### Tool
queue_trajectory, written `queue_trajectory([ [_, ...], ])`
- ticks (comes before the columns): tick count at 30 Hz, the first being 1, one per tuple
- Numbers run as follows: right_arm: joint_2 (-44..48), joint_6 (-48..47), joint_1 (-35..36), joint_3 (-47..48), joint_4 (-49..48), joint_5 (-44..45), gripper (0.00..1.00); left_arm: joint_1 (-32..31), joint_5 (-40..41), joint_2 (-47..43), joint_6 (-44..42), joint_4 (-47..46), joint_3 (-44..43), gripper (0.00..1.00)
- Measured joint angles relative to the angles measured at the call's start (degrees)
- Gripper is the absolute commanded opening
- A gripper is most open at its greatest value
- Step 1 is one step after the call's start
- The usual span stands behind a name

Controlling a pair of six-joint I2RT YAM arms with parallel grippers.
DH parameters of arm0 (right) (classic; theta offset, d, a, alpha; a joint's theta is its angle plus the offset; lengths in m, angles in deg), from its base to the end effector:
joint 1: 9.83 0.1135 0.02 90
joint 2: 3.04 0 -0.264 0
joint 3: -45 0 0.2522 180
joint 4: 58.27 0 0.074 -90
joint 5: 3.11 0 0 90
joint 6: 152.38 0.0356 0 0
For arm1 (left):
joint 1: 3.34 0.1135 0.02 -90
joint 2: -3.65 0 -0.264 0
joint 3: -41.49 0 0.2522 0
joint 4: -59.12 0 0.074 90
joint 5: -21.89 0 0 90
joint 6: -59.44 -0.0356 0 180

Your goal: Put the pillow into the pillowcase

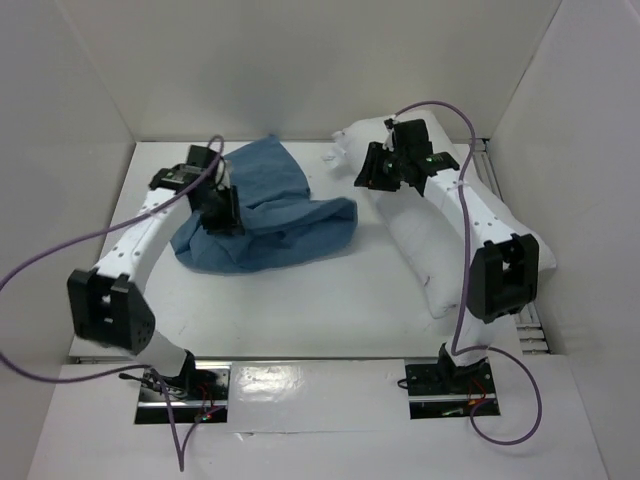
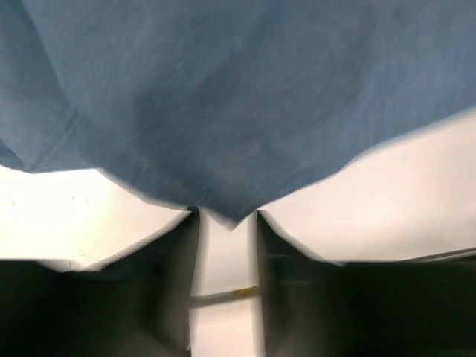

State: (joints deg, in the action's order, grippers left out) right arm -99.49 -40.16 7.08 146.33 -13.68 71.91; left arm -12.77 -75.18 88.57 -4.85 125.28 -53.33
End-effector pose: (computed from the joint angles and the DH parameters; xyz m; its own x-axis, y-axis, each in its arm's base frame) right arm 0.3650 0.1206 0.3280 -0.7441 0.1556 -0.6497 -0.2051 0.8723 0.4438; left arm 0.3009 -0.0544 0.3289 -0.8389 -0.2971 -0.4560 -0.1486 0.9311 -0.3332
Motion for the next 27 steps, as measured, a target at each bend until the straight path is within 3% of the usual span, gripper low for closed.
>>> queue_trajectory([
  [1, -1.66, -0.70, -0.61, 1.20, 0.76, 0.72, 0.67, -1.75, 0.92, 2.91, -0.48, 1.20, -0.24, 0.73],
  [2, -2.54, -1.14, -0.74, 2.14, 1.44, 1.75, 0.69, -3.28, 2.56, 5.27, -1.03, 2.36, -0.66, 0.77],
  [11, 0.28, -3.80, 1.97, 9.20, 7.41, 13.70, 0.82, -17.29, 17.77, 10.08, -4.17, 5.62, -13.35, 0.78],
  [16, 2.08, -4.15, 1.18, 9.29, 9.25, 17.42, 0.86, -24.15, 28.87, 19.85, -4.72, 5.66, -15.17, 0.79],
  [20, 3.02, -4.31, -0.37, 7.61, 9.40, 17.18, 0.86, -24.90, 35.28, 26.05, -4.59, 5.49, -12.81, 0.79],
  [27, 4.35, -4.31, -2.93, 4.22, 10.49, 16.02, 0.86, -22.93, 40.54, 26.25, -4.81, 2.12, -9.55, 0.78],
])
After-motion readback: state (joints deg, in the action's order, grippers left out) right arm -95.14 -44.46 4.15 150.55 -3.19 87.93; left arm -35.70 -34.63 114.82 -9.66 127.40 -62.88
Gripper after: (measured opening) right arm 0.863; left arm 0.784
